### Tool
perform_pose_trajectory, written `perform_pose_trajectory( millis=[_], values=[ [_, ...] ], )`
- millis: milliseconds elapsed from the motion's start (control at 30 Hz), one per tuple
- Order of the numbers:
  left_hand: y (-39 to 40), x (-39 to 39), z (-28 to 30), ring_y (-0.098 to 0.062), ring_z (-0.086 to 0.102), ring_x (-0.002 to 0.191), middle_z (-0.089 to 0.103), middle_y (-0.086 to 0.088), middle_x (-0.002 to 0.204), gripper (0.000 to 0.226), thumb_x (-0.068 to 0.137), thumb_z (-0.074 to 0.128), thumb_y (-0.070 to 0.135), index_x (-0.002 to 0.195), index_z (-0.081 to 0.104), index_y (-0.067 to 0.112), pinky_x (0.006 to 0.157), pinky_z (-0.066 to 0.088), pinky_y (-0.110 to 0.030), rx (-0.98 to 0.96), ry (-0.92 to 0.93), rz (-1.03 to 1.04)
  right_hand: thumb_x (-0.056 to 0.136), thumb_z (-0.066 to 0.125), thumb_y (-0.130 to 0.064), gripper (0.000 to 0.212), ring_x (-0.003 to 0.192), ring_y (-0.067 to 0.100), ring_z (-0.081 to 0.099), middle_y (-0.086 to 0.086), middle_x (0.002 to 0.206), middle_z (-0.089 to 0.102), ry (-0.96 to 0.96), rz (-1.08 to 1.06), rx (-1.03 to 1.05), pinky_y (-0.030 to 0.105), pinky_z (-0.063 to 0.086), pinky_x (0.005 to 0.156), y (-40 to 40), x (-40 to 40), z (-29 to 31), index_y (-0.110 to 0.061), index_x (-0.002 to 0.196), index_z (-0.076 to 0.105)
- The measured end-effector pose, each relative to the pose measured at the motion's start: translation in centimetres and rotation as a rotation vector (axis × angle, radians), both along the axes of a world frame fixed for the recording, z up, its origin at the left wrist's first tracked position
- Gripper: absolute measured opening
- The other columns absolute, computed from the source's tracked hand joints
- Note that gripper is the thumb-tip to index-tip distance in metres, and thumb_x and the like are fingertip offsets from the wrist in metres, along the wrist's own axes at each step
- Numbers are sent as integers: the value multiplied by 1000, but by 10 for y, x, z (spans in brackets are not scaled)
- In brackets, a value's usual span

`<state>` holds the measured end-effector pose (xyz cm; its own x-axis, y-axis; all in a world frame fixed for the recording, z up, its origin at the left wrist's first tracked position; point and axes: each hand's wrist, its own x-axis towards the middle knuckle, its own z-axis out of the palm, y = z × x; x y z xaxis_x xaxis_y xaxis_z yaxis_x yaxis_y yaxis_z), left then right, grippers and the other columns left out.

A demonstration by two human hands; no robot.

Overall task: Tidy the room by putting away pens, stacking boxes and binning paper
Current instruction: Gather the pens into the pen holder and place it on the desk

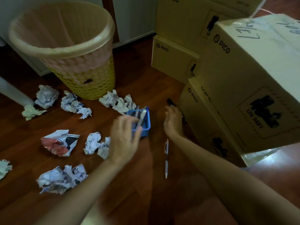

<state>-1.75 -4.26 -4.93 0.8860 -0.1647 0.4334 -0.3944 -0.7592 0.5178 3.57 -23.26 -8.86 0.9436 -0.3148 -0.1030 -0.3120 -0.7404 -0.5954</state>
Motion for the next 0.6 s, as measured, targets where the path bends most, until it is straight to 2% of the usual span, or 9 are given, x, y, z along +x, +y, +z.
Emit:
perform_pose_trajectory(
  millis=[67,100,133,200,267,333,433,533,600],
  values=[
    [-22,-23,-15,-19,57,98,60,-5,110,22,88,55,18,109,60,15,77,48,-30,236,-68,-351,100,42,-13,49,148,29,12,11,160,16,137,182,-339,42,23,118,-31,-1,-21,-17,148,33],
    [-32,-32,-26,-22,60,99,62,-5,114,28,84,54,15,111,60,18,75,51,-32,362,-57,-464,99,42,-13,53,148,31,9,14,161,9,194,268,-442,42,22,117,-41,-3,-30,-15,150,28],
    [-40,-38,-38,-23,62,104,62,-5,121,35,81,50,15,115,59,22,76,53,-30,469,-31,-540,100,42,-13,55,147,34,12,16,161,7,217,325,-508,42,23,116,-47,-8,-35,-14,151,24],
    [-48,-46,-58,-25,57,118,53,-4,140,42,83,44,18,121,59,29,89,52,-35,628,32,-654,101,40,-12,49,137,36,28,20,154,23,182,326,-524,42,32,109,-49,-14,-39,-13,149,29],
    [-45,-50,-68,-23,54,123,53,1,141,38,86,47,20,118,63,32,96,48,-38,666,47,-765,99,42,-7,41,120,33,42,18,134,44,100,318,-471,40,43,99,-48,-18,-39,-12,139,45],
    [-37,-53,-72,-19,59,116,65,7,123,31,87,45,22,103,69,33,92,50,-32,638,46,-797,94,46,0,35,107,31,50,15,118,51,20,325,-385,40,49,90,-49,-24,-39,-10,125,59],
    [-24,-64,-77,-19,62,108,68,7,108,16,89,56,18,94,68,27,85,51,-29,613,5,-786,92,48,0,27,93,29,57,13,104,58,-44,278,-265,37,52,79,-50,-39,-37,-12,112,63],
    [-11,-72,-76,-18,64,91,67,5,94,9,91,58,16,92,65,21,74,50,-29,586,-58,-756,96,51,-7,23,93,18,60,5,103,63,-140,90,20,10,42,65,-40,-51,-14,-12,117,58],
    [-4,-72,-58,-15,64,81,67,4,90,8,94,56,16,93,63,18,71,51,-29,481,-87,-706,97,53,-13,23,90,10,59,-3,102,62,-250,-51,175,6,40,65,-31,-55,10,-11,119,58]
  ],
)
